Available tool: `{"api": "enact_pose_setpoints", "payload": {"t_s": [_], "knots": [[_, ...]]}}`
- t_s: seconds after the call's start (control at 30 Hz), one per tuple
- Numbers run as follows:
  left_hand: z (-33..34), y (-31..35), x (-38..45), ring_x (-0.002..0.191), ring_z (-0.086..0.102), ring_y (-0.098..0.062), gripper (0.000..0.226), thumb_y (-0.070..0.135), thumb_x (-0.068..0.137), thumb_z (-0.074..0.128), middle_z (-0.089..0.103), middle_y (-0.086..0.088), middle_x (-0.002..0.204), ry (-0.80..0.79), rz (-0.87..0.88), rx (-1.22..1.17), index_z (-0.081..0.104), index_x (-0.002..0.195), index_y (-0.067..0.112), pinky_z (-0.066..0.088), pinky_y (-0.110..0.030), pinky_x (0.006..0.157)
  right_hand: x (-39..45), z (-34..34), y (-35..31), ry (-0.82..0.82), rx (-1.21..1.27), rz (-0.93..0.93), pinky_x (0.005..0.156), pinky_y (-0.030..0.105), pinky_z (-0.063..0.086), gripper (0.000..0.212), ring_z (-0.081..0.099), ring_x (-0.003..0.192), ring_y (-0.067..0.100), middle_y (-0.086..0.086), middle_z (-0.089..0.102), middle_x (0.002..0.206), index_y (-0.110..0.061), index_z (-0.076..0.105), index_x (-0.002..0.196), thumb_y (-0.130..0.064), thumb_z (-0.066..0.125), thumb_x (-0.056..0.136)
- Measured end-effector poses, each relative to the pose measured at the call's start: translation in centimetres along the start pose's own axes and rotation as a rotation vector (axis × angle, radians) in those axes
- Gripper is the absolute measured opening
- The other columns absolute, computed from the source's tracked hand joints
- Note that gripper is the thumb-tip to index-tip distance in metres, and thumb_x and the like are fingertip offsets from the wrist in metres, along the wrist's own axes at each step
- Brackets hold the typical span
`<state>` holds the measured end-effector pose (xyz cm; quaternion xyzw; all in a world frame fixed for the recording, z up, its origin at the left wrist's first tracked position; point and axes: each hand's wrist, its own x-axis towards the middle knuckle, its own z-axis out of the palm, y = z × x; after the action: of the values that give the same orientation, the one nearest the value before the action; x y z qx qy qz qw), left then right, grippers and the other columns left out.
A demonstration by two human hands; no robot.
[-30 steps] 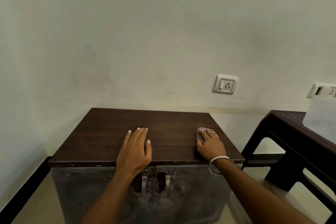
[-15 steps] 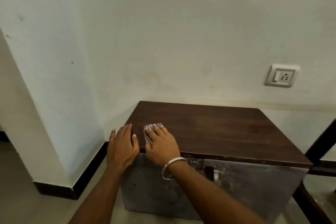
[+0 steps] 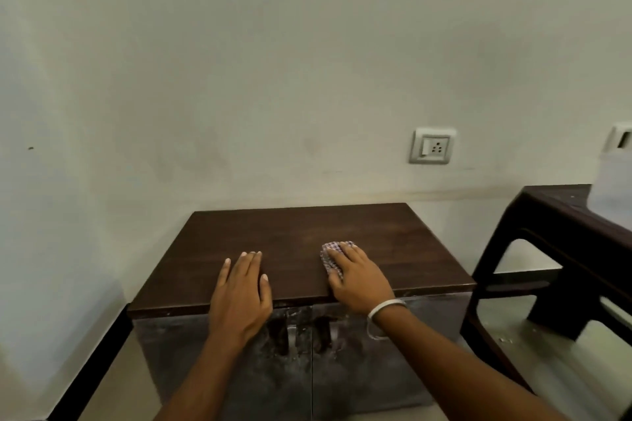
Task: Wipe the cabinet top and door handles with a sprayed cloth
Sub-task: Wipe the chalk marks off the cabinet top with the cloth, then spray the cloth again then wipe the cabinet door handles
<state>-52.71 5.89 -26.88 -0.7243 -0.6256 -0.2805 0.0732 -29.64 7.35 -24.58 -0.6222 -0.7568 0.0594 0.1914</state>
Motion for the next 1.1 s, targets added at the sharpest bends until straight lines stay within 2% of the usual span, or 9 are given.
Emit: {"api": "enact_pose_setpoints", "payload": {"t_s": [0.2, 0.33, 0.47, 0.53, 0.57, 0.67, 0.73, 0.9, 1.1], "knots": [[1.7, 7.8, -0.3, 0.143, 0.027, -0.014, 0.05, 0.029, 0.099, 0.038, 0.038, -0.002, 0.151, -0.048, 0.1, -0.223, 0.036, 0.146, 0.014, 0.005, -0.024, 0.118, -3.4, -4.7, 9.9, 0.078, -0.057, 0.228, 0.122, 0.03, 0.01, 0.055, 0.015, 0.149, 0.019, 0.001, 0.023, 0.16, -0.025, 0.029, 0.152, -0.035, 0.04, 0.099], [2.1, 10.7, -1.3, 0.146, 0.016, -0.011, 0.051, 0.031, 0.101, 0.034, 0.027, 0.004, 0.156, -0.082, 0.114, -0.317, 0.029, 0.149, 0.018, -0.001, -0.017, 0.114, -4.5, -6.3, 12.7, 0.022, -0.049, 0.32, 0.123, 0.032, 0.008, 0.058, 0.011, 0.15, 0.02, 0.002, 0.016, 0.163, -0.026, 0.026, 0.153, -0.043, 0.039, 0.099], [2.4, 12.2, -2.0, 0.147, 0.009, -0.01, 0.052, 0.031, 0.101, 0.032, 0.021, 0.006, 0.158, -0.098, 0.118, -0.33, 0.024, 0.151, 0.019, -0.007, -0.014, 0.112, -5.5, -7.0, 13.0, -0.107, -0.064, 0.296, 0.123, 0.036, 0.004, 0.092, -0.002, 0.151, 0.02, 0.0, 0.002, 0.164, -0.029, 0.012, 0.156, -0.074, 0.046, 0.083], [2.3, 12.9, -2.3, 0.147, 0.008, -0.01, 0.052, 0.032, 0.101, 0.031, 0.019, 0.006, 0.158, -0.115, 0.116, -0.333, 0.022, 0.151, 0.019, -0.007, -0.015, 0.112, -6.0, -7.6, 13.2, -0.194, -0.12, 0.258, 0.123, 0.037, 0.005, 0.106, -0.006, 0.151, 0.021, -0.001, -0.004, 0.164, -0.029, 0.004, 0.156, -0.072, 0.059, 0.076], [2.3, 13.2, -2.3, 0.147, 0.008, -0.011, 0.053, 0.032, 0.101, 0.031, 0.019, 0.005, 0.158, -0.119, 0.121, -0.328, 0.021, 0.151, 0.019, -0.006, -0.015, 0.113, -6.2, -8.0, 13.3, -0.224, -0.143, 0.241, 0.123, 0.037, 0.008, 0.107, -0.005, 0.151, 0.022, -0.001, -0.004, 0.164, -0.029, 0.002, 0.156, -0.062, 0.067, 0.077], [1.9, 14.2, -2.6, 0.147, 0.009, -0.012, 0.053, 0.031, 0.101, 0.031, 0.02, 0.005, 0.158, -0.124, 0.125, -0.323, 0.022, 0.151, 0.019, -0.003, -0.017, 0.114, -7.0, -8.7, 12.8, -0.199, -0.173, 0.206, 0.121, 0.036, 0.02, 0.093, 0.004, 0.151, 0.021, -0.003, 0.004, 0.163, -0.029, 0.009, 0.155, -0.025, 0.069, 0.085], [1.3, 14.9, -2.9, 0.147, 0.009, -0.012, 0.053, 0.031, 0.101, 0.033, 0.021, 0.004, 0.158, -0.132, 0.127, -0.344, 0.023, 0.151, 0.019, 0.0, -0.019, 0.115, -7.9, -9.2, 12.4, -0.152, -0.172, 0.198, 0.118, 0.036, 0.029, 0.084, 0.015, 0.149, 0.021, -0.004, 0.012, 0.162, -0.03, 0.017, 0.154, -0.014, 0.065, 0.087], [-0.4, 16.7, -3.6, 0.147, 0.01, -0.013, 0.053, 0.029, 0.1, 0.034, 0.021, 0.001, 0.158, -0.158, 0.15, -0.372, 0.023, 0.151, 0.018, 0.002, -0.021, 0.115, -11.8, -11.7, 12.3, -0.109, -0.28, 0.168, 0.099, 0.039, 0.049, 0.064, 0.047, 0.132, 0.023, -0.008, 0.037, 0.151, -0.032, 0.039, 0.142, -0.012, 0.061, 0.086], [-2.1, 20.4, -5.1, 0.145, 0.018, -0.014, 0.052, 0.025, 0.099, 0.038, 0.027, -0.002, 0.156, -0.224, 0.184, -0.44, 0.027, 0.15, 0.016, 0.009, -0.024, 0.117, -16.9, -15.8, 12.2, -0.167, -0.32, 0.155, 0.092, 0.04, 0.053, 0.047, 0.059, 0.116, 0.024, -0.003, 0.057, 0.131, -0.031, 0.05, 0.13, -0.016, 0.062, 0.087]]}}
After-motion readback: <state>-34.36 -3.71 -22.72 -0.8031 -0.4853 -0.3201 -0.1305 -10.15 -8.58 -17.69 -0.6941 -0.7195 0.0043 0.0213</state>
